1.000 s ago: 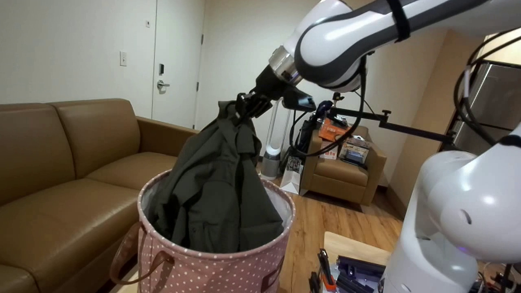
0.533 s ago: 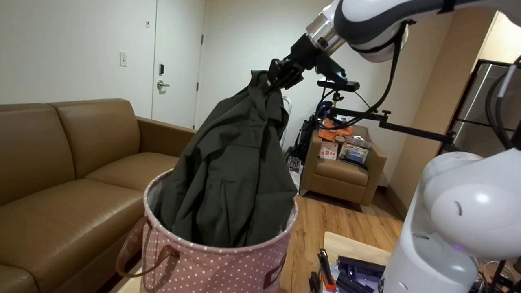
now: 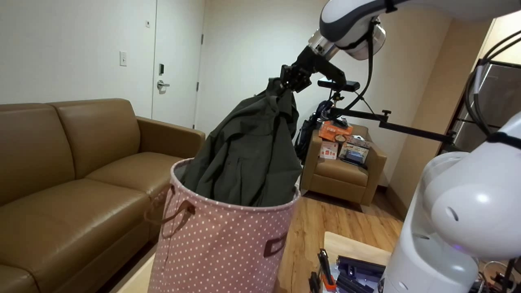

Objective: Take the green cloth from the laundry basket and place it on the stool

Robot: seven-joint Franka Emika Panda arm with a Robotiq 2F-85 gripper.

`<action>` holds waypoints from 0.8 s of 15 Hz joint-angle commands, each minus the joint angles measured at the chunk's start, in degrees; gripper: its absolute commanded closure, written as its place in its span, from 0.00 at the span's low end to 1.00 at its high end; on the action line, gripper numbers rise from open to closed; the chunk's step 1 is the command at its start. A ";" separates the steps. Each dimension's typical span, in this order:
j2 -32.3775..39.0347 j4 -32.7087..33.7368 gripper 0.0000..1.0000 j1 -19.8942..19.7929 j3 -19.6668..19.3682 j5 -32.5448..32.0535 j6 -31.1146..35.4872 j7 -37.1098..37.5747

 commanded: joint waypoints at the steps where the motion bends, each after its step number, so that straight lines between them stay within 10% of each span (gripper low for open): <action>1: 11.26 9.91 0.97 0.03 -2.12 3.70 0.60 -1.01; 12: 1.43 9.16 0.97 2.01 11.59 -5.81 -4.00 -3.98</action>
